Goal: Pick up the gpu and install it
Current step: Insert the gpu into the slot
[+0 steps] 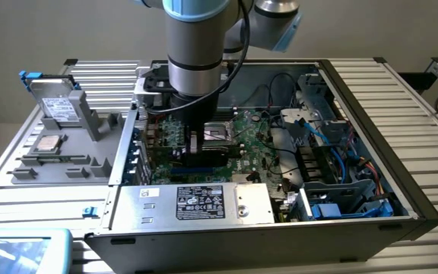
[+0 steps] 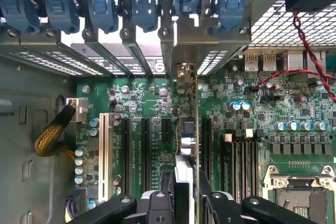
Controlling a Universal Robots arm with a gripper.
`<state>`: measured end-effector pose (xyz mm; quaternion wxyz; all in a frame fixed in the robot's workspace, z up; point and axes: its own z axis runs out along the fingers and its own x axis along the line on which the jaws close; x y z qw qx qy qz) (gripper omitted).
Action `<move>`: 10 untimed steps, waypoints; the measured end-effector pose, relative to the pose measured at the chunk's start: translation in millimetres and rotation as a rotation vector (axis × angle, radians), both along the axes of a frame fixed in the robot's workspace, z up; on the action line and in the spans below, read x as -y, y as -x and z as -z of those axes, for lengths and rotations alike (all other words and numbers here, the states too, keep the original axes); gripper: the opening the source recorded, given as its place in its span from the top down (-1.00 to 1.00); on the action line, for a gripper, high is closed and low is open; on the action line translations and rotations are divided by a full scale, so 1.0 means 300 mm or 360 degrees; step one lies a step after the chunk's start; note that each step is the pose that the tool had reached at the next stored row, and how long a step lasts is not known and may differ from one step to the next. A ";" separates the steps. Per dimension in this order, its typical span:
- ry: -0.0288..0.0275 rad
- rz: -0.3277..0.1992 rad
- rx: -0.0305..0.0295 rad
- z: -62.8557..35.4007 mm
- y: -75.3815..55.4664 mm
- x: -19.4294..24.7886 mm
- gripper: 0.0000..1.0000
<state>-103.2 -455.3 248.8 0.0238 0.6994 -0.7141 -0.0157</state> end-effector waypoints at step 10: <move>-0.00126 0.0003 0.00003 0.006 0.012 0.000 0.44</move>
